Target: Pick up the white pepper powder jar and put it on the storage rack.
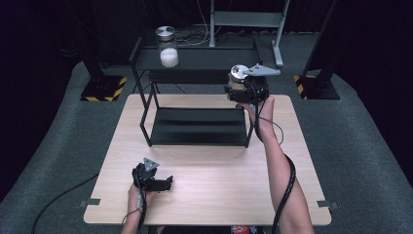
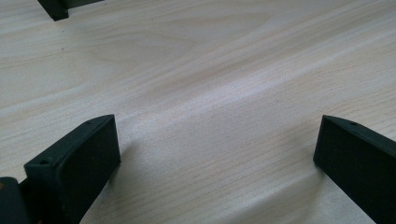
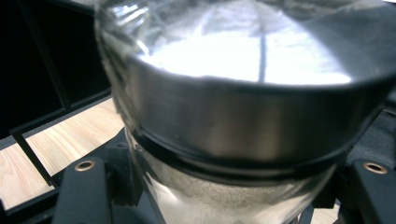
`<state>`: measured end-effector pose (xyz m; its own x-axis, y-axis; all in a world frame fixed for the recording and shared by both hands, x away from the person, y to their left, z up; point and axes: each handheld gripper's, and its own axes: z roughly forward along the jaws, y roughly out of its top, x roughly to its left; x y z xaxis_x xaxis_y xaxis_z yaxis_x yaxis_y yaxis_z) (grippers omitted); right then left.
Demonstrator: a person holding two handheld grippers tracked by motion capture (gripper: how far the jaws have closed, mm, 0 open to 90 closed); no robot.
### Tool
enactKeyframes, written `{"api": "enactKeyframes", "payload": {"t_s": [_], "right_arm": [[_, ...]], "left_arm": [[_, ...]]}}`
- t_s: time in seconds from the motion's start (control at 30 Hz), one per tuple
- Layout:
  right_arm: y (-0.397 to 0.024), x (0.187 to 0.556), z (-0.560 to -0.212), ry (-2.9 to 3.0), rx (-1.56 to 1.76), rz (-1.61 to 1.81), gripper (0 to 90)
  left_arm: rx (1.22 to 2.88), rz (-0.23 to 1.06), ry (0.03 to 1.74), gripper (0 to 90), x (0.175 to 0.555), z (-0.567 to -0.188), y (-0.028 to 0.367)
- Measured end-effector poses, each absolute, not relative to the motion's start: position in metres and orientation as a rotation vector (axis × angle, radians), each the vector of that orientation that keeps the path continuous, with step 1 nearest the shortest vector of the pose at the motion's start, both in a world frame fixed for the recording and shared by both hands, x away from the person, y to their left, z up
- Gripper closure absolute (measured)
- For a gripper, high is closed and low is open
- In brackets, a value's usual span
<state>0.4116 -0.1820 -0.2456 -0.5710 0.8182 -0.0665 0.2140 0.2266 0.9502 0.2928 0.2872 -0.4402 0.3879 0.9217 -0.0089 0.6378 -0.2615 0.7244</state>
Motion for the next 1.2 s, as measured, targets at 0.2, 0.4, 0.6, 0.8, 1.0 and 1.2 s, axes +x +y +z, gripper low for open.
{"api": "enactKeyframes", "payload": {"t_s": [0.2, 0.4, 0.6, 0.8, 1.0, 1.2], "right_arm": [[-0.184, 0.411, -0.24, 1.922, 0.948, 1.365, 30.3], [-0.187, 0.41, -0.234, 1.911, 0.945, 1.372, 30.3], [-0.189, 0.408, -0.224, 1.901, 0.937, 1.38, 30.3], [-0.189, 0.406, -0.217, 1.891, 0.931, 1.386, 30.3], [-0.19, 0.406, -0.212, 1.891, 0.933, 1.388, 30.3], [-0.189, 0.407, -0.207, 1.891, 0.935, 1.389, 30.3]], "left_arm": [[2.001, 0.561, 1.332, 0.0, 0.293, -0.44, 0.287], [2.002, 0.561, 1.332, 0.0, 0.293, -0.44, 0.287], [2.002, 0.561, 1.332, 0.0, 0.293, -0.44, 0.287], [2.002, 0.562, 1.332, 0.0, 0.293, -0.44, 0.287], [2.002, 0.561, 1.332, 0.0, 0.293, -0.44, 0.287], [2.002, 0.562, 1.332, 0.0, 0.293, -0.44, 0.287]]}}
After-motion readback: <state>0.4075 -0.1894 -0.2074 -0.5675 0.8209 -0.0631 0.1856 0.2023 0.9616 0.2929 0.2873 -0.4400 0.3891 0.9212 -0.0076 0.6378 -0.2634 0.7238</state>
